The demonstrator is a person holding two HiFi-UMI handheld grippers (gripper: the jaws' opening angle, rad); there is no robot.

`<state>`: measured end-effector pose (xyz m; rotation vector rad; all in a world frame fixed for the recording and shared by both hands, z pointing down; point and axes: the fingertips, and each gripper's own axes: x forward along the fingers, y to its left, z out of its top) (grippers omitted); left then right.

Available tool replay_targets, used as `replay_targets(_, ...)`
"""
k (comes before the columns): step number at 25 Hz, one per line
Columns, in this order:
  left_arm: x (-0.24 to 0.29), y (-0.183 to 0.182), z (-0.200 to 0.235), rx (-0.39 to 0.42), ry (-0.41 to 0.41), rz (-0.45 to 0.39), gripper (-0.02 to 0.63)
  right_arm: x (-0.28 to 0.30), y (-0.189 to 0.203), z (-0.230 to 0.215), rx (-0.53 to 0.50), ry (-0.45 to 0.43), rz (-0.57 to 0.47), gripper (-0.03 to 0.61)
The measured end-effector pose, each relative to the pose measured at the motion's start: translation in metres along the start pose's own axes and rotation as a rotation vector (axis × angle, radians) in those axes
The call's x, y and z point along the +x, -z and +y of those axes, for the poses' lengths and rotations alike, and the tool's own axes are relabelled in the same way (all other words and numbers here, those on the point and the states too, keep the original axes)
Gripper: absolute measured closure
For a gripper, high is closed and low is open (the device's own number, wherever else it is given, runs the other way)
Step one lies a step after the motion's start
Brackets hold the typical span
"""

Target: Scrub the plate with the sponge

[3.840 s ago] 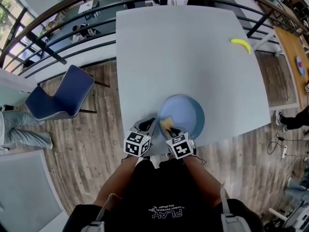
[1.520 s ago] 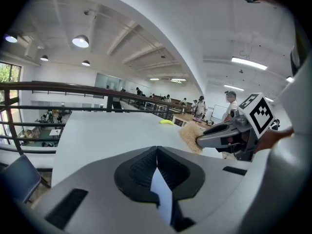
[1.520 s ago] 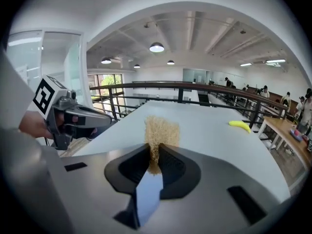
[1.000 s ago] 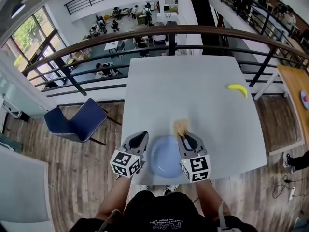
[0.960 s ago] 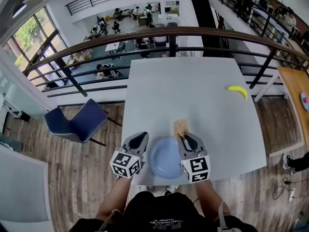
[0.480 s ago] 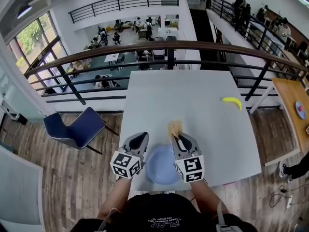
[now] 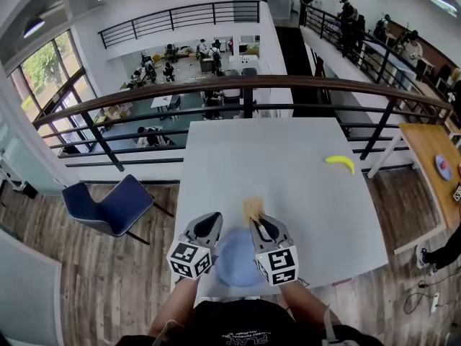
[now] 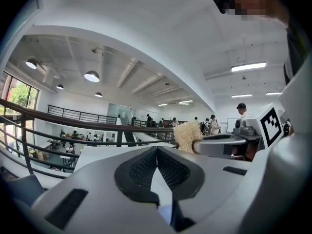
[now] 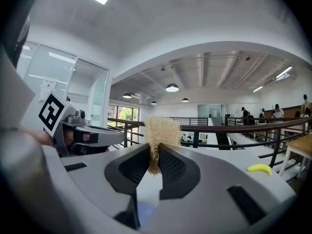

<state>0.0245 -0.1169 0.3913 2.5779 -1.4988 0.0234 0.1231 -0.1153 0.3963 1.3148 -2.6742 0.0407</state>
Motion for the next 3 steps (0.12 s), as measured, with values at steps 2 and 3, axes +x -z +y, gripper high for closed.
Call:
replay_targets(2,-0.0015,0.0024,-0.0072,-0.007,0.008,0.006,0.600,-0.0054,0.0026,-0.0005,0.005,0.002,0.012,0.520)
replay_targets(3,-0.0027,0.0036,-0.0109,-0.010,0.012,0.010,0.600,-0.0083,0.0040,-0.0004,0.008,0.002,0.019,0.520)
